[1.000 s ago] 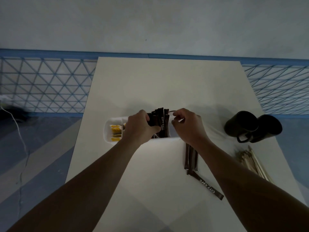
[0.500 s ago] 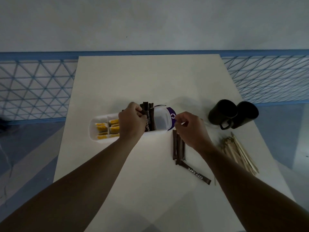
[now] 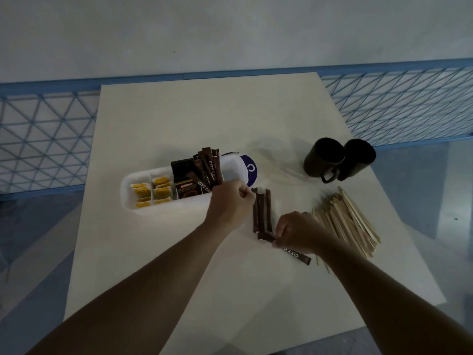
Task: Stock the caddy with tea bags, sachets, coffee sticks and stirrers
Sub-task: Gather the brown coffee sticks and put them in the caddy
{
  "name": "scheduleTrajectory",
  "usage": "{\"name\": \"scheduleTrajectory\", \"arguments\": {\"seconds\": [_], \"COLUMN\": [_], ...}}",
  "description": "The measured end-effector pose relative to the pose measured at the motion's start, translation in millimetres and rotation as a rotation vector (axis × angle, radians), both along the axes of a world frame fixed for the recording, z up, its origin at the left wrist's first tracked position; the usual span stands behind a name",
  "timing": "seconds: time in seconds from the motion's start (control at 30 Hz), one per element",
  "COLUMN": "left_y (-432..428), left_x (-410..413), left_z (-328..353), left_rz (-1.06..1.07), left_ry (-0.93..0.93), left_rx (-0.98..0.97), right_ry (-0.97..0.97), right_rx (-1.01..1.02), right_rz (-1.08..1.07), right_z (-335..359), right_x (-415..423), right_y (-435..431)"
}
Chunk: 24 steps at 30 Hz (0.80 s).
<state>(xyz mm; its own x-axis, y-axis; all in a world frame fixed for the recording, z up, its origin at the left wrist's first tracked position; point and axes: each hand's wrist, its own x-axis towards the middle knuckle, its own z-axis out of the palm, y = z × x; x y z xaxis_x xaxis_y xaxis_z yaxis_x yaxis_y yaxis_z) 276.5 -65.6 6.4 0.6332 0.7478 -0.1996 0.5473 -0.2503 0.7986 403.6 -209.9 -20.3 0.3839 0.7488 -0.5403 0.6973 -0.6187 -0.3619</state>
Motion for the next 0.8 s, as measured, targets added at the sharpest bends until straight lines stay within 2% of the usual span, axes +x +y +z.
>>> {"name": "scheduleTrajectory", "arguments": {"seconds": [0.1,0.23,0.57,0.8], "left_y": [-16.9,-27.1,-23.5,-29.0], "left_x": [4.7,10.8,16.4,28.0], "left_z": [-11.6,-23.0,-38.4,-44.4], "left_rz": [-0.061,-0.017,0.055,0.047], "left_ry": [0.111,0.207,0.341,0.353], "left_rx": [-0.012,-0.022,-0.052,-0.028], "right_ry": [-0.047,-0.104,0.011,0.008], "right_rx": [-0.029,-0.022,-0.090,0.034], "right_rz": [-0.008,0.022,0.060,-0.150], "right_z": [-5.2,-7.3,12.3,15.2], "right_x": [-5.2,-8.5,15.0,41.7], "right_y": [-7.2,-7.7,-9.0,13.6]}}
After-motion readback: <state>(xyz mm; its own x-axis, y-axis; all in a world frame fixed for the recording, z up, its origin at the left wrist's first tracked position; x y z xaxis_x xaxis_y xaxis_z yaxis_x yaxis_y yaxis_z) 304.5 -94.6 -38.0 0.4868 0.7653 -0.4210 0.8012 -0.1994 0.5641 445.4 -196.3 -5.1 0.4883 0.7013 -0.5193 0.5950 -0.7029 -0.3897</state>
